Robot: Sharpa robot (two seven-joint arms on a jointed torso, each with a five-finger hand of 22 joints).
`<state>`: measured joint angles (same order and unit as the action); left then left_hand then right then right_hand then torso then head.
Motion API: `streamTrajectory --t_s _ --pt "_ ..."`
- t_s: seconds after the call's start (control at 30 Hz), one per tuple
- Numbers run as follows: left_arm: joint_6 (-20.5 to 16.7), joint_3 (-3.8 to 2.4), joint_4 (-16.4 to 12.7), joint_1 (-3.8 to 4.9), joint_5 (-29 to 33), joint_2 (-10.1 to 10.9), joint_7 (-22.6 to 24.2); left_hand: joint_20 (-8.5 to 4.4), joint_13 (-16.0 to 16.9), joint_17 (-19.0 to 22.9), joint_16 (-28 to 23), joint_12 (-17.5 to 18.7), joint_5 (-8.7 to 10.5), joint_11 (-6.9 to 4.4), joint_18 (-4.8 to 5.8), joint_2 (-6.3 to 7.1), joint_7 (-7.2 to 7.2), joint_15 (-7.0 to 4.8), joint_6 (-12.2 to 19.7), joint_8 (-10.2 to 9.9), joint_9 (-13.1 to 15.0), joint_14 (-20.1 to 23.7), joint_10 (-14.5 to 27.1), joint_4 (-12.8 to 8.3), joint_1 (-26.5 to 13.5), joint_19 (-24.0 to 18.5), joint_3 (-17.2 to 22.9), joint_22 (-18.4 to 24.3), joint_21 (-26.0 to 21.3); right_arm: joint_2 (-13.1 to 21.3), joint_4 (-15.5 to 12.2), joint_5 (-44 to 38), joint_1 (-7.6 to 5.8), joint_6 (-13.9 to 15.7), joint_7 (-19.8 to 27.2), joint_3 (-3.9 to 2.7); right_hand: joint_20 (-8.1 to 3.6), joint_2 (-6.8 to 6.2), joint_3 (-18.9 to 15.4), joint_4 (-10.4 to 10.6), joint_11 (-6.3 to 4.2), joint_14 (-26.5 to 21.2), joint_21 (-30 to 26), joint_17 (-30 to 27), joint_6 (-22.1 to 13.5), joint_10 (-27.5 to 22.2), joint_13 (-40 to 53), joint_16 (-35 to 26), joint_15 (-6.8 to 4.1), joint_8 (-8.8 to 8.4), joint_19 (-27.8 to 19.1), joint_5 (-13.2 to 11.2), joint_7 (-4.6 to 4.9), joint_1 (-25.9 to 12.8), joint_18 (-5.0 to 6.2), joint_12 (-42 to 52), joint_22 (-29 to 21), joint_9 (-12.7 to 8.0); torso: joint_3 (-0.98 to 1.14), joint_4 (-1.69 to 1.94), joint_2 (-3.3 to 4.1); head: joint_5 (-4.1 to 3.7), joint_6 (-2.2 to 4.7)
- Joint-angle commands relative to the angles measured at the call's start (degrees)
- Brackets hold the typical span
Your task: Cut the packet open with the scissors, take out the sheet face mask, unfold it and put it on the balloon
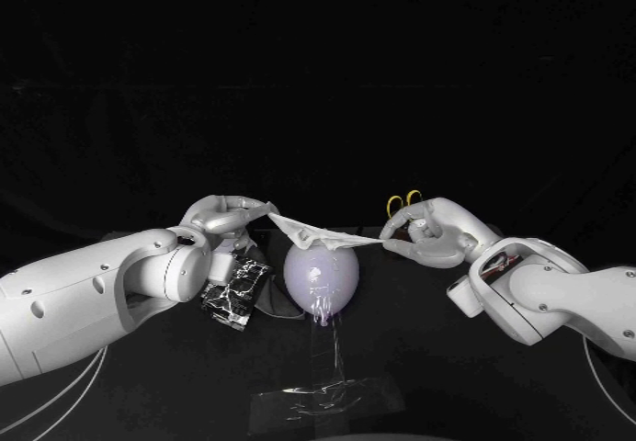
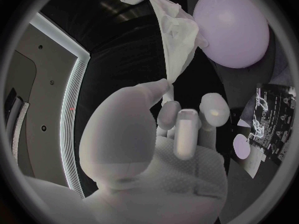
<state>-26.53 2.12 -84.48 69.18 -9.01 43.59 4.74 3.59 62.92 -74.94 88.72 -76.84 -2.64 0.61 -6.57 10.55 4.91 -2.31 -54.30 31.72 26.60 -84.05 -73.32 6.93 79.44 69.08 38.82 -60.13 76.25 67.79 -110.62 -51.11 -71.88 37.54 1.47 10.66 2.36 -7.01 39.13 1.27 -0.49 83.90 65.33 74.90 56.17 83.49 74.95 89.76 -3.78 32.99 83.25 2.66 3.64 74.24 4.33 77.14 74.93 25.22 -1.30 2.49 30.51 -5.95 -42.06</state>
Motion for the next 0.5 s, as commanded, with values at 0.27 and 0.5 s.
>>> streamTrajectory --t_s 0.27,0.5 --pt "-2.5 -0.78 -1.8 0.31 4.1 0.5 7.4 0.11 -0.7 -8.0 -0.1 0.7 -0.21 0.03 0.37 -0.50 -0.09 -0.17 0.5 0.3 2.7 -3.4 0.8 -0.5 -0.2 -0.2 0.2 -0.2 -0.2 -2.9 2.3 0.8 -5.73 2.4 2.6 -0.53 -0.13 0.18 0.2 -0.3 -0.09 6.1 -0.1 15.1 0.4 0.4 5.0 0.2 -0.12 0.27 0.1 0.1 0.08 -0.1 -0.22 -0.3 9.6 0.0 -0.02 0.18 -0.10 0.18 0.96" --pt "-6.5 -1.04 -0.7 0.37 7.3 0.5 11.2 0.10 -1.7 -7.9 -0.1 1.3 -0.21 -0.01 0.34 -0.63 -0.17 -0.21 0.6 0.5 2.8 -3.3 1.2 -0.6 -0.7 -0.4 0.1 0.0 -0.3 -3.3 4.5 1.6 -9.04 3.5 3.3 -0.84 -0.13 0.21 0.2 -0.4 -0.09 6.1 0.3 15.1 0.3 0.4 5.0 0.2 -0.13 0.27 0.2 0.1 0.09 -0.1 -0.27 -0.3 9.7 0.0 -0.12 0.12 -0.04 0.09 1.47"
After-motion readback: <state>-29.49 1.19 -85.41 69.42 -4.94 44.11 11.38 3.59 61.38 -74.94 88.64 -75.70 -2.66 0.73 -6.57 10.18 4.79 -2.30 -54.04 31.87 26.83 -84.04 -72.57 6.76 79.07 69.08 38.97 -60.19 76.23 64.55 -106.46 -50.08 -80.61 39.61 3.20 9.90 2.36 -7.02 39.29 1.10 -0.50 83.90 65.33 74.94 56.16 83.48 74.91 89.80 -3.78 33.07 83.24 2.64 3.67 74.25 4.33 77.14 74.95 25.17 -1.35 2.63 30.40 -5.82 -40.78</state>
